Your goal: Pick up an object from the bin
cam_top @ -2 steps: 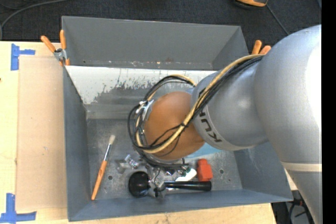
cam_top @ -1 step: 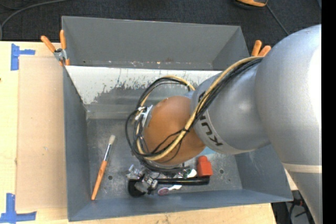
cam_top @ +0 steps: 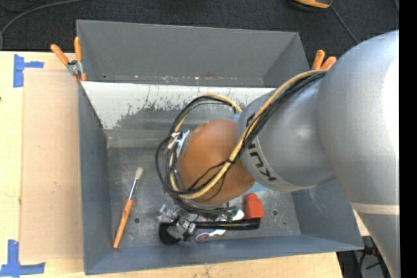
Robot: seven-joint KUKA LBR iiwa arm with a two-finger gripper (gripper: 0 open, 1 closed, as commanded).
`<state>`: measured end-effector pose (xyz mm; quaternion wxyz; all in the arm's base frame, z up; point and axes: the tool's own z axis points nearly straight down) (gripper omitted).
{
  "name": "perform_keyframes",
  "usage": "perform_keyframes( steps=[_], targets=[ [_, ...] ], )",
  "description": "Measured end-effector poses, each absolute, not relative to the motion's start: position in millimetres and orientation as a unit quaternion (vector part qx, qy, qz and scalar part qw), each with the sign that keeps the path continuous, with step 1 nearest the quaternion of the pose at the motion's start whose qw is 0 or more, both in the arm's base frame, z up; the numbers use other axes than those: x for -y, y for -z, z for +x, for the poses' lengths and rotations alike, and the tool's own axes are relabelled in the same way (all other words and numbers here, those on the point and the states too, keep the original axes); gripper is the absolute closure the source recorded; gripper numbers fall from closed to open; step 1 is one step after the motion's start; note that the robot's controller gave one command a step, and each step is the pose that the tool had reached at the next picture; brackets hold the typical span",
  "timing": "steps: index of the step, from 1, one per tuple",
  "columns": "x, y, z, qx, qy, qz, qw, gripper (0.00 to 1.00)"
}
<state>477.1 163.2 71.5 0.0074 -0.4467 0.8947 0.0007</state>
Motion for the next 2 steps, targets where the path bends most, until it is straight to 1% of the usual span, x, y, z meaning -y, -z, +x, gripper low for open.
perform_keyframes(
  steps=[1, 2],
  targets=[
    [-163.1, -98.5, 472.8, -0.894, -0.002, -0.448, 0.000, 1.00],
    [-164.1, -143.6, 473.3, -0.894, -0.002, -0.448, 0.002, 1.00]
  ],
)
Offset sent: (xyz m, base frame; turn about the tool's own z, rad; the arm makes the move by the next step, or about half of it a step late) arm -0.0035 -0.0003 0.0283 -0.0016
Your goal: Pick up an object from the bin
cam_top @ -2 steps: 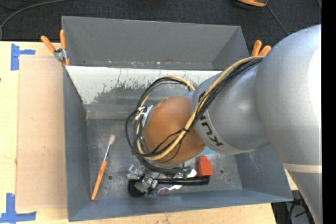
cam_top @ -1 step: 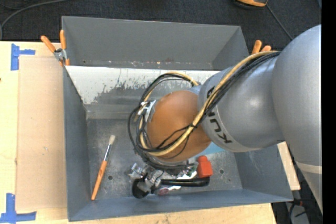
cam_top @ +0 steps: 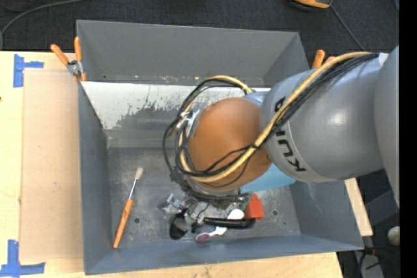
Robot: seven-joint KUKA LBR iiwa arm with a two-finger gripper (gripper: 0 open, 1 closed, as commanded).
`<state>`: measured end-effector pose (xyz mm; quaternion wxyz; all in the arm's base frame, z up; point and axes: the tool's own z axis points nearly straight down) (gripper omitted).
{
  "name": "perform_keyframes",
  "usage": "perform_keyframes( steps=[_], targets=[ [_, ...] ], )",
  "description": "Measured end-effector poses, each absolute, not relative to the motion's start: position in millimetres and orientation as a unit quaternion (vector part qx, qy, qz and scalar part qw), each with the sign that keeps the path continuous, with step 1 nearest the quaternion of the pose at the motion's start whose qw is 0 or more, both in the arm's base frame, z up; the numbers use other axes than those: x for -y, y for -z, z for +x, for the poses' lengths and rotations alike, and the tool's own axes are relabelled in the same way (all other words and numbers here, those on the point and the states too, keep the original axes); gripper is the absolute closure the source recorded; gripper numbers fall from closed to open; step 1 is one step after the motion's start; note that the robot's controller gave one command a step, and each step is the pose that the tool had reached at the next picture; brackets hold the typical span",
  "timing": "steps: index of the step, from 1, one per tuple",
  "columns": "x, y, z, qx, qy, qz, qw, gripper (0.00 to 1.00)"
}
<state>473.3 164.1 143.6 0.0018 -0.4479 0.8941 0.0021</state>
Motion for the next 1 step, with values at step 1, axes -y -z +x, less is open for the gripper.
perform_keyframes(
  steps=[1],
  targets=[
    [-164.5, -168.7, 474.3, -0.894, -0.002, -0.448, 0.004, 1.00]
  ],
)
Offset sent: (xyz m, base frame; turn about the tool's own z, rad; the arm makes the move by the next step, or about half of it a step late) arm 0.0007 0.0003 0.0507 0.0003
